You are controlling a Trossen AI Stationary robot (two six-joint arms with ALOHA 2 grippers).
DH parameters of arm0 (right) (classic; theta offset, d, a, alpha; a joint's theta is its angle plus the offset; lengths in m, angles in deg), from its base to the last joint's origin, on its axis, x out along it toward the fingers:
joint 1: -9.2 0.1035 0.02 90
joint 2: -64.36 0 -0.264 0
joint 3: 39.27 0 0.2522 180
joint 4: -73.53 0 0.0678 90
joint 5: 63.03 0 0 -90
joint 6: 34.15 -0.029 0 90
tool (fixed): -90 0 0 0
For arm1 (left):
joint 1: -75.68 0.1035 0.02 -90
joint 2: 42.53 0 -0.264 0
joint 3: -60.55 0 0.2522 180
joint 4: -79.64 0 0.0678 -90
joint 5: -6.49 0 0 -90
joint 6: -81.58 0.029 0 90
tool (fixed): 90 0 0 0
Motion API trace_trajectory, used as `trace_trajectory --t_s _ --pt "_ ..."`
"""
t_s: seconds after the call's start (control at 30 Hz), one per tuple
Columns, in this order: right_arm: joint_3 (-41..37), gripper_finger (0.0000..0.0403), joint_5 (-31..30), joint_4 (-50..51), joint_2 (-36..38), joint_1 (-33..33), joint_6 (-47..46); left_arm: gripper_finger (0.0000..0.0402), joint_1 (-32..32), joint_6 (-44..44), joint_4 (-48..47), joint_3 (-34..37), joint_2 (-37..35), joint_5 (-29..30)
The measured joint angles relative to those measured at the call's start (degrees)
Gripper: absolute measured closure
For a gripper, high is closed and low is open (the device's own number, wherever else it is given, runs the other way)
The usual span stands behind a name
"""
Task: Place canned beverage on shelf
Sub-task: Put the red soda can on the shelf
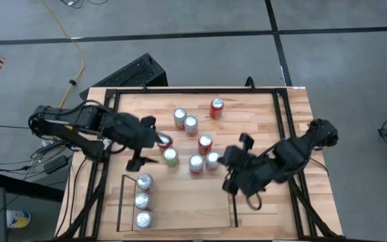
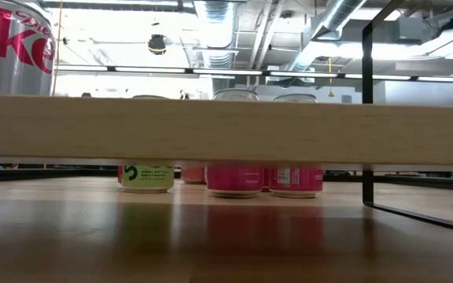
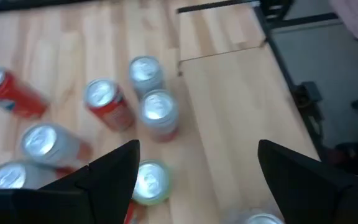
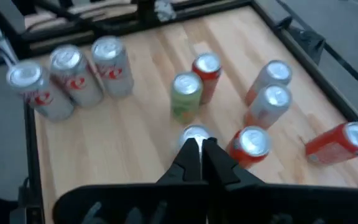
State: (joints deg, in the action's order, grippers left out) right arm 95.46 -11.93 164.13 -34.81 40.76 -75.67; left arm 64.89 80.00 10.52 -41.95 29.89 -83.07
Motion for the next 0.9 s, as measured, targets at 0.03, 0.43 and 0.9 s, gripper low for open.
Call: trace_trajectory --t_s 0.03,0.43,0.9 --pt "0.0 0.0387 0.0 0.7 0.8 -0.3 0.0 0.0093 1.1 0.2 -0.2 0.1 0.0 -0.2" --pt "-0.5 0.0184 -1.6 13.0 2.6 -4.6 -0.1 0.0093 11.8 1.8 12.5 9.5 -2.0 -14.7" --pt "-0.5 0.0143 10.2 6.9 3.9 -37.3 27.2 0.0093 19.0 7.0 13.2 10.2 -8.9 -13.8"
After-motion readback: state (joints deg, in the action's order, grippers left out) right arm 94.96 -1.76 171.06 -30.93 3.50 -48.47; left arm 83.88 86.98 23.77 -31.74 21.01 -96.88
